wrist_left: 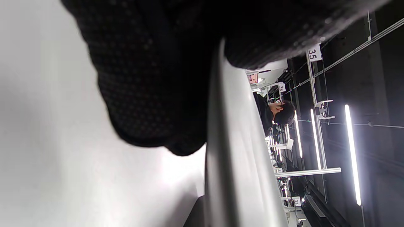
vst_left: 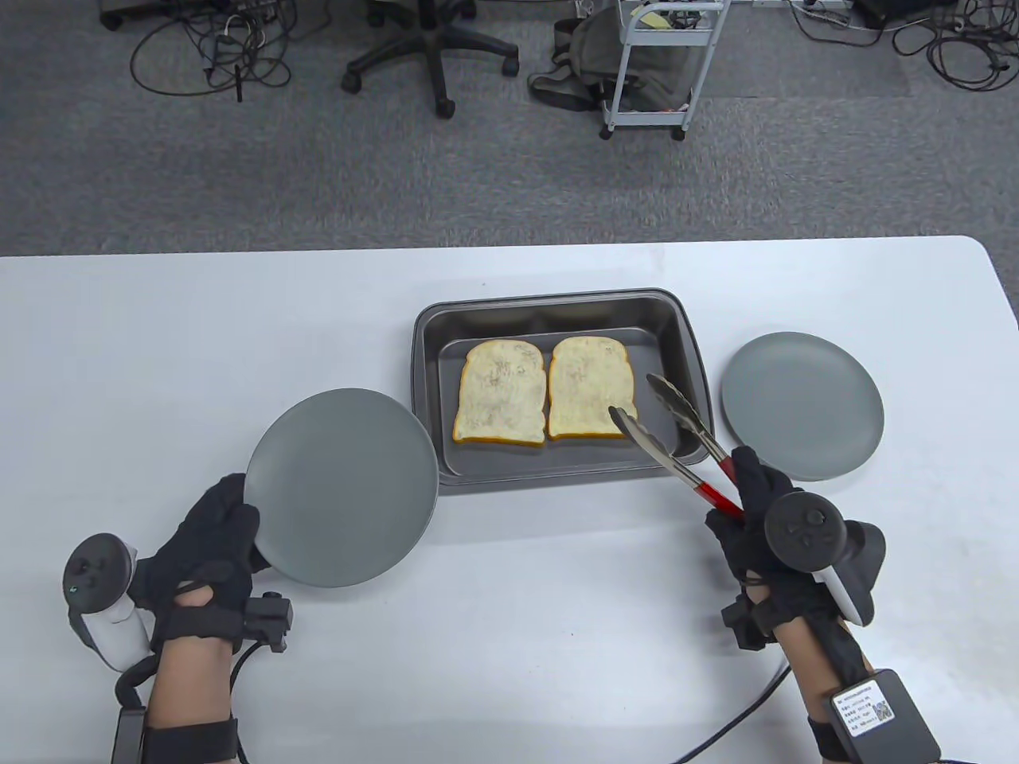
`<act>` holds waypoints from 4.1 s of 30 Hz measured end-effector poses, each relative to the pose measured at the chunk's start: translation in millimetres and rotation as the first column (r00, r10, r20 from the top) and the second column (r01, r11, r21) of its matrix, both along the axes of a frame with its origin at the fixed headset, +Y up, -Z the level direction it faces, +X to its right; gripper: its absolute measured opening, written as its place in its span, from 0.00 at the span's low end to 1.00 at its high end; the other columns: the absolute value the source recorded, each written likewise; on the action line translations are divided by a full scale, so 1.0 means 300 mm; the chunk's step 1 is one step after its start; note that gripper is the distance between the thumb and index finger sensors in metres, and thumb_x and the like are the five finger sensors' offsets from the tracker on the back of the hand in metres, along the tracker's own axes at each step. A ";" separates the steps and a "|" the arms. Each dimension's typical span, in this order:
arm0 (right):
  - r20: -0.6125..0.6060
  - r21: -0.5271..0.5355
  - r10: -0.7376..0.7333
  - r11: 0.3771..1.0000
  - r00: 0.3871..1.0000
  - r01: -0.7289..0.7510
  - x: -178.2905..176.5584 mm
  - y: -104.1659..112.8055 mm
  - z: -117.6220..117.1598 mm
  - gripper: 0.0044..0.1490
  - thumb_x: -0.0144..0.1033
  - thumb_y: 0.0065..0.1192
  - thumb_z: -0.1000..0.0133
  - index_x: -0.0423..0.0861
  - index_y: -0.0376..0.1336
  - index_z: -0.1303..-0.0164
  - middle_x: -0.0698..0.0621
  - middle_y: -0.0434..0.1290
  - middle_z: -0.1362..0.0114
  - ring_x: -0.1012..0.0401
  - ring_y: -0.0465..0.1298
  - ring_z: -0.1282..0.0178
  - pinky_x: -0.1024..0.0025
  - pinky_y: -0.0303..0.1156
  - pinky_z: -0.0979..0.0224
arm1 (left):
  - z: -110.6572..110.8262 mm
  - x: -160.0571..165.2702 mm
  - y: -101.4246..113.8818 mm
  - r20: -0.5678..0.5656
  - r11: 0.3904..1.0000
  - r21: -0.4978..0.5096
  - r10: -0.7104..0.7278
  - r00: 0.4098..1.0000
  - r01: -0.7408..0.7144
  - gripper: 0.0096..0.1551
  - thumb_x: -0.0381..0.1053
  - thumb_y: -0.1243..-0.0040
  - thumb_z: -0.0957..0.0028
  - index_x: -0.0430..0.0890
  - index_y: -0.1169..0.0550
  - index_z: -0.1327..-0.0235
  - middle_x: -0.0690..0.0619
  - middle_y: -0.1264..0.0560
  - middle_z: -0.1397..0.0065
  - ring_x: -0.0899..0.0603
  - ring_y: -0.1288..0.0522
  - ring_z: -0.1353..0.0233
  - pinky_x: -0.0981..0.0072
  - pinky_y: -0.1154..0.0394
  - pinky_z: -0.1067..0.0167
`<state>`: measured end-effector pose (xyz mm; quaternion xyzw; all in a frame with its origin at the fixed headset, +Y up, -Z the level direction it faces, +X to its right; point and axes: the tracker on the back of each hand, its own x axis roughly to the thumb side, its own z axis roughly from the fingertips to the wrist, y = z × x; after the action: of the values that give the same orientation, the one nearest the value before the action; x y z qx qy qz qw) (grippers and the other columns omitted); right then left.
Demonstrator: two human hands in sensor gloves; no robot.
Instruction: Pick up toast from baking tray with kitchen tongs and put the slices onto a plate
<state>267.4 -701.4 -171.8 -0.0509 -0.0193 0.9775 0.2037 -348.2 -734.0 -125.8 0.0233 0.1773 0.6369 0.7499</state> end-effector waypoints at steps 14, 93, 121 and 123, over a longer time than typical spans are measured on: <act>0.053 0.018 -0.077 0.997 0.996 0.076 0.019 0.062 -0.038 0.51 0.49 0.72 0.60 0.45 0.61 0.25 0.38 0.72 0.28 0.44 0.79 0.40 0.45 0.74 0.37 | -0.008 0.039 0.028 0.054 1.000 0.029 -0.006 0.999 0.005 0.30 0.48 0.32 0.48 0.41 0.25 0.33 0.46 0.11 0.46 0.43 0.03 0.59 0.69 0.03 0.65; -0.050 -0.261 -0.708 0.690 0.705 0.675 -0.214 0.242 -0.062 0.38 0.47 0.75 0.55 0.43 0.72 0.35 0.38 0.81 0.42 0.46 0.82 0.56 0.49 0.78 0.47 | -0.020 0.086 0.017 0.098 0.998 -0.006 0.061 0.993 -0.061 0.31 0.48 0.33 0.48 0.41 0.28 0.32 0.46 0.13 0.44 0.43 0.04 0.58 0.70 0.03 0.64; -0.264 -0.280 -0.393 0.905 0.881 0.320 -0.461 0.255 0.008 0.49 0.55 0.80 0.58 0.41 0.69 0.31 0.37 0.78 0.37 0.45 0.81 0.51 0.47 0.76 0.44 | -0.022 0.103 0.007 0.066 1.000 -0.012 -0.013 0.998 0.014 0.32 0.48 0.33 0.48 0.41 0.30 0.32 0.45 0.14 0.43 0.42 0.04 0.55 0.69 0.03 0.62; -0.223 -0.239 -0.456 0.882 0.861 0.405 -0.426 0.273 -0.012 0.51 0.55 0.81 0.60 0.40 0.68 0.30 0.36 0.77 0.36 0.44 0.81 0.50 0.46 0.76 0.43 | -0.021 0.101 0.007 0.064 1.000 -0.011 -0.003 0.998 0.004 0.32 0.49 0.33 0.48 0.41 0.30 0.32 0.45 0.14 0.43 0.42 0.04 0.55 0.69 0.03 0.62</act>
<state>139.7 -619.6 -175.5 0.0627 0.1112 0.9018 0.4128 -317.9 -731.8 -132.1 -0.0012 0.1567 0.6348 0.7566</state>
